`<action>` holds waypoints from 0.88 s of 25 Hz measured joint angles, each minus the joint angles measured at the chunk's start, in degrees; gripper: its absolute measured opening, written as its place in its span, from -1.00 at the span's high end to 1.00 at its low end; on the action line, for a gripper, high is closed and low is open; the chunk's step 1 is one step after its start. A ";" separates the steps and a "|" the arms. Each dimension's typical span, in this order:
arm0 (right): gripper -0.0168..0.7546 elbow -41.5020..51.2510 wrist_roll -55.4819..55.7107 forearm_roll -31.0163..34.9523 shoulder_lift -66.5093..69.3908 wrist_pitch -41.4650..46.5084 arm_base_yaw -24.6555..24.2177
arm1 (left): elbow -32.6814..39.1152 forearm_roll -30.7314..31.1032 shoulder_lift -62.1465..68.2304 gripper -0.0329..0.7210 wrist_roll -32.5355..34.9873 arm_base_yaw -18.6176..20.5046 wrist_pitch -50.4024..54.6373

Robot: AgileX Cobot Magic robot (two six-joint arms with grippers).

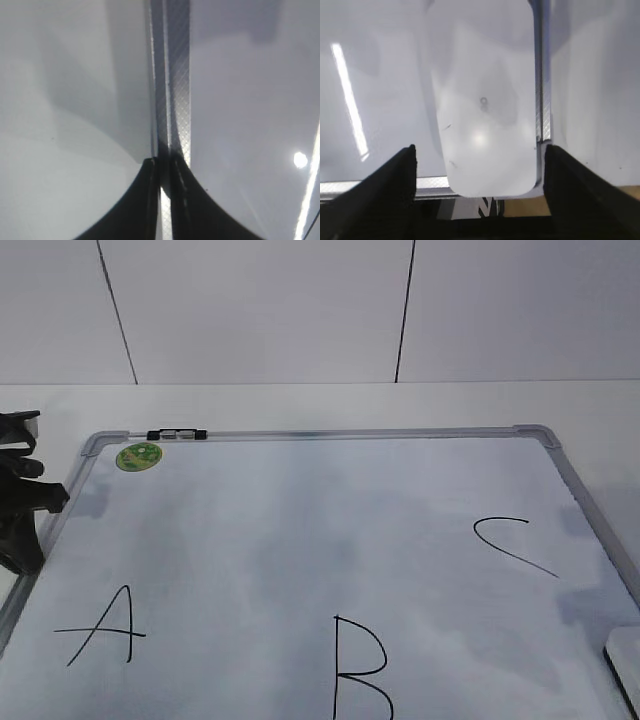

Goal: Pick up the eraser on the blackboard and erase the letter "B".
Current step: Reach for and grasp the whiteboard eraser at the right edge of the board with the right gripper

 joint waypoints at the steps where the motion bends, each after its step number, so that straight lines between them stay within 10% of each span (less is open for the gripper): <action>1: -0.58 0.00 0.00 -0.31 0.47 -0.74 0.00 | 0.00 0.00 0.00 0.86 0.00 0.00 0.00; 22: -0.58 6.23 -0.27 -3.86 2.50 -14.17 0.00 | 0.00 0.00 0.00 0.86 -0.09 0.00 0.00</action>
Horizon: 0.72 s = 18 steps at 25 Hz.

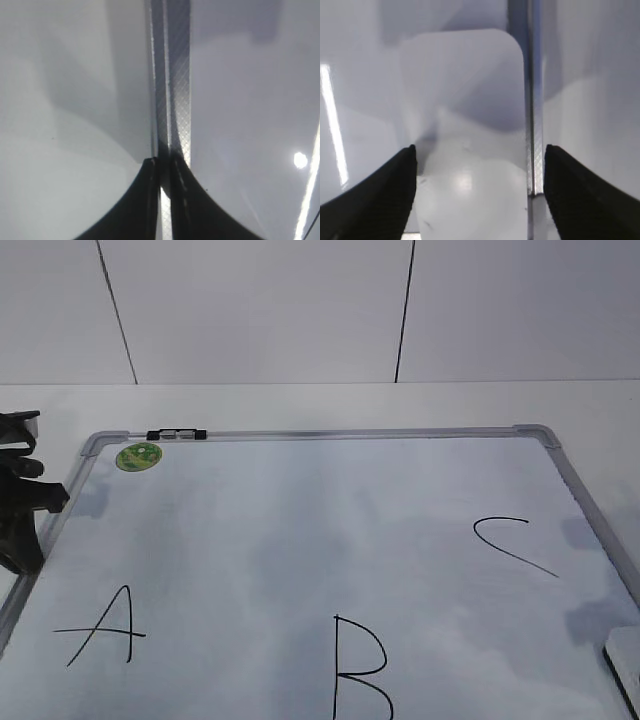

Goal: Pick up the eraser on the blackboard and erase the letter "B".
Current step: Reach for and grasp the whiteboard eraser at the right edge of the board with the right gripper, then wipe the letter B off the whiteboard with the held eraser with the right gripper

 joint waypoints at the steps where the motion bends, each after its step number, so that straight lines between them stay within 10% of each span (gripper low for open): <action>1: -0.58 0.00 -0.37 0.23 0.00 -0.99 0.00 | 0.00 0.00 0.00 0.86 0.00 0.00 0.00; 18: -0.57 0.00 -2.04 2.42 3.66 -2.11 0.00 | -0.01 -0.04 0.00 0.86 0.00 0.00 0.09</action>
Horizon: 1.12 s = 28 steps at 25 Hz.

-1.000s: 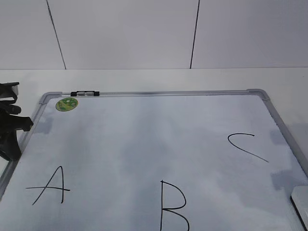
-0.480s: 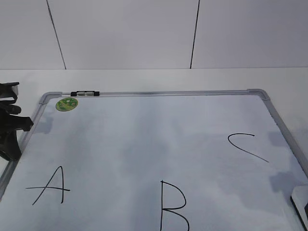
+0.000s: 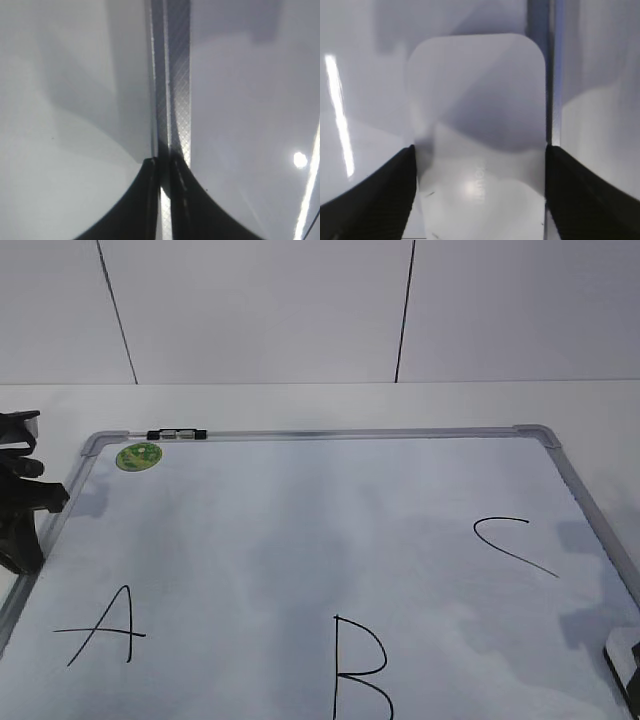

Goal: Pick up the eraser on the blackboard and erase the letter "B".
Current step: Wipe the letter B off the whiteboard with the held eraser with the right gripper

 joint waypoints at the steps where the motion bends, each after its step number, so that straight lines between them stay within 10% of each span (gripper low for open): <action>1: -0.58 0.00 0.00 0.10 0.28 0.21 0.00 | 0.00 0.00 0.00 0.86 0.00 0.00 0.00; 28: -0.43 -0.49 -0.23 0.12 3.56 2.69 0.00 | -0.10 0.00 0.00 0.86 -0.04 0.00 0.00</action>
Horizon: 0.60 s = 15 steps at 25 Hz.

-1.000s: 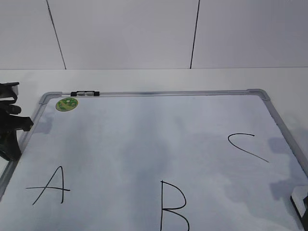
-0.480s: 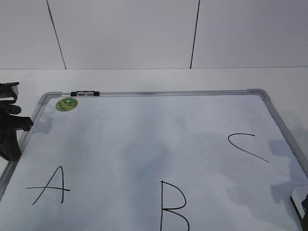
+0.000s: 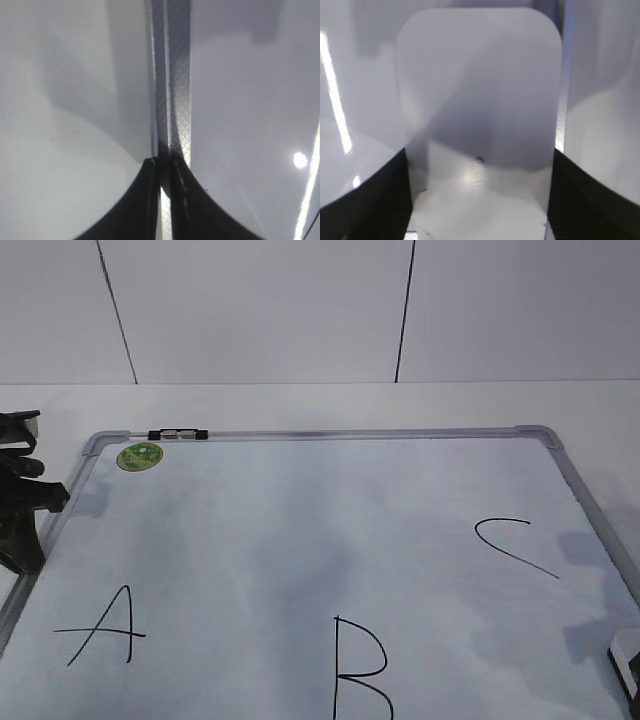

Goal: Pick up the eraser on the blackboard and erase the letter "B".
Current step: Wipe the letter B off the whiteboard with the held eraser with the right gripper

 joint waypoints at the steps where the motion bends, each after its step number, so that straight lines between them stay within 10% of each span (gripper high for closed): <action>1: -0.43 -0.43 0.00 0.00 0.09 0.54 0.00 | 0.00 -0.10 0.00 0.86 0.00 0.00 0.00; 15: -0.43 -7.23 -1.43 1.67 0.23 10.11 0.00 | 0.00 -0.13 0.00 0.86 0.00 0.00 0.00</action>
